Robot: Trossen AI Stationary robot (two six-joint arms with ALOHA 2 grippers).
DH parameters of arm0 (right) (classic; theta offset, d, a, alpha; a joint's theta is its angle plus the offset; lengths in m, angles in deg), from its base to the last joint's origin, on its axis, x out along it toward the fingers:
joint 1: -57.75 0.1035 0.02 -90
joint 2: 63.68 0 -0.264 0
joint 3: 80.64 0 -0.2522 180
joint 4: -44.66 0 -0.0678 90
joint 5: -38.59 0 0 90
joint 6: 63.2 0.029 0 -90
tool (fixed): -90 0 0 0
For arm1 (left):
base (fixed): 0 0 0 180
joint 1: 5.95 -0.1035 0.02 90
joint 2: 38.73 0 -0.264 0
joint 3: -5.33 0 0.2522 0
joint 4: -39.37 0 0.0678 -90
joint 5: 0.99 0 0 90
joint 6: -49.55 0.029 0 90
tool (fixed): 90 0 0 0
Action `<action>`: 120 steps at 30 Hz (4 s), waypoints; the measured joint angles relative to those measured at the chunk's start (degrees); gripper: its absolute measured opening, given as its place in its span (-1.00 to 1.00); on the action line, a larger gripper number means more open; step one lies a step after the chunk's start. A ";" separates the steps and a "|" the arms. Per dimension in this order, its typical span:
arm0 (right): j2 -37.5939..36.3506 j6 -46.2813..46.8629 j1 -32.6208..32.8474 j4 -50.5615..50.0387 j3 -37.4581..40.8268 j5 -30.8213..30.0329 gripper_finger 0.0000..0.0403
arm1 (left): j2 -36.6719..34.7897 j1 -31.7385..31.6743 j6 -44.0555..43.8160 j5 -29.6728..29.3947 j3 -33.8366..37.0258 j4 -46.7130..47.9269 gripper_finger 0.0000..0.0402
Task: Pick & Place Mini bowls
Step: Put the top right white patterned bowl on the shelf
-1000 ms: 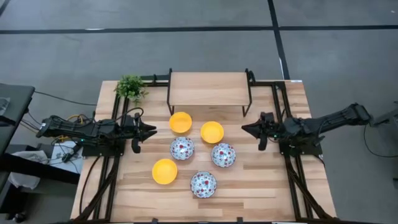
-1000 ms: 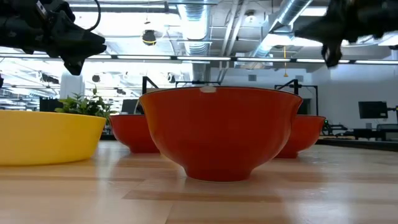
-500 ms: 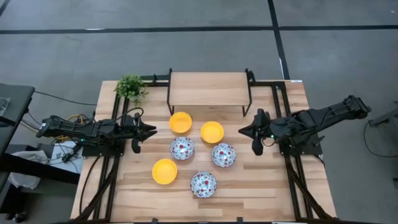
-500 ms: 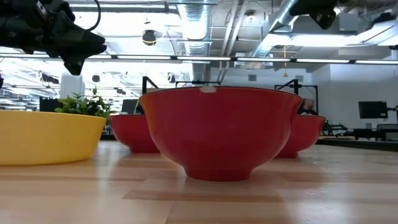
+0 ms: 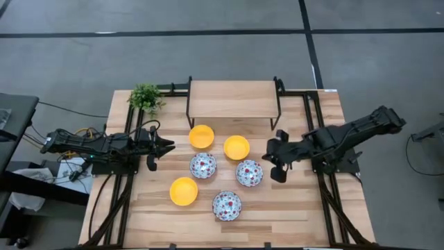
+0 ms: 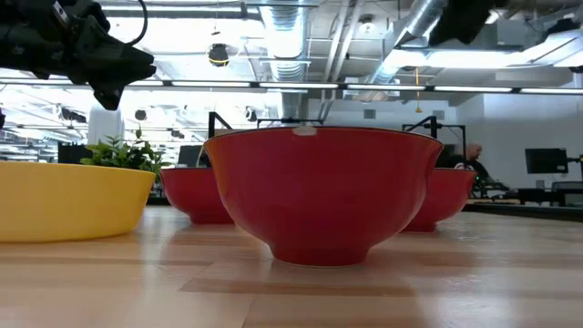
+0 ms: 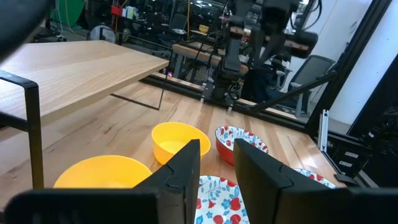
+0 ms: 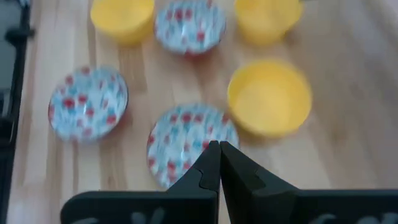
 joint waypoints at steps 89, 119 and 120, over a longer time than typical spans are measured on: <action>23.42 52.35 -4.89 10.32 10.43 10.12 -0.09 | 2.48 0.01 -0.13 0.03 0.00 -2.60 -0.52; 22.05 51.46 -4.65 15.32 12.85 10.09 -0.97 | 2.48 0.01 -0.16 0.03 0.00 -3.61 -0.52; 21.77 50.95 -4.53 15.21 12.91 10.11 -0.98 | 2.49 0.02 -0.16 0.03 0.00 -3.71 -0.52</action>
